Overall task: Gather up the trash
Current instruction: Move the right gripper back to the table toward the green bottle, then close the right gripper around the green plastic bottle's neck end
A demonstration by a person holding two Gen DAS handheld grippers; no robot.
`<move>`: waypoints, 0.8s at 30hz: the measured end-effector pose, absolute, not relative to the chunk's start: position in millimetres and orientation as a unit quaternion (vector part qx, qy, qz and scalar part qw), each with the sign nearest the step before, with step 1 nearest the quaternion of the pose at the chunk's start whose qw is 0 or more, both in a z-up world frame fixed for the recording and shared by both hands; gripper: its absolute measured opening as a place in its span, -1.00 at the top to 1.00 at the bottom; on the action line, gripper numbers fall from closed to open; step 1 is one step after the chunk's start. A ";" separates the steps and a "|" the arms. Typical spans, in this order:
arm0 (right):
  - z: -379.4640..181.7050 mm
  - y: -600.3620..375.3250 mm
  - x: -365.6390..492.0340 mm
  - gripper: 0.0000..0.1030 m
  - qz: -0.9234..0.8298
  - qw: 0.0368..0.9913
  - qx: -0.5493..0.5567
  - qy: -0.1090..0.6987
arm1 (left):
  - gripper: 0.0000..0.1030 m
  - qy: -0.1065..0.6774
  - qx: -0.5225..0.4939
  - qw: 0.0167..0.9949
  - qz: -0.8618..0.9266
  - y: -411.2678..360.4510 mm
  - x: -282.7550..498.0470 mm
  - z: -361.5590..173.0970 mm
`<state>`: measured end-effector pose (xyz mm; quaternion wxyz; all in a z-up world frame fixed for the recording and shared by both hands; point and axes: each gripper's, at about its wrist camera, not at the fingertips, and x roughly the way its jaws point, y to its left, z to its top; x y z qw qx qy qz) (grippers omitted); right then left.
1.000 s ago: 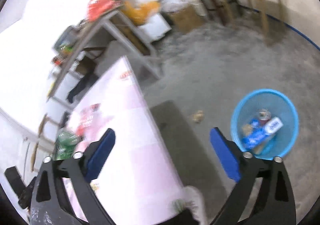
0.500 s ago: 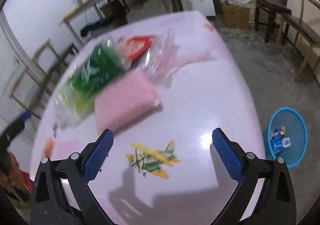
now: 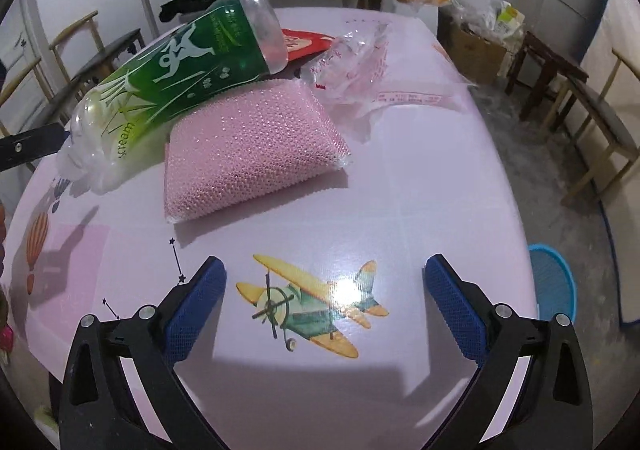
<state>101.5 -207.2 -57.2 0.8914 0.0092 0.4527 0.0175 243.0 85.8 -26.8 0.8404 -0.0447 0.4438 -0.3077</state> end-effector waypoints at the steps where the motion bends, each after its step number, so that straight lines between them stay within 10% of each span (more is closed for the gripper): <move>1: -57.0 -208.7 99.2 -0.87 0.023 0.891 0.008 0.454 | -0.66 0.443 -0.047 0.839 -0.312 85.8 241.5 -27.0; 24: -4.8 -163.1 159.2 -0.81 0.208 0.786 0.337 0.475 | -0.64 0.391 -0.103 0.845 -0.350 96.2 197.8 -10.1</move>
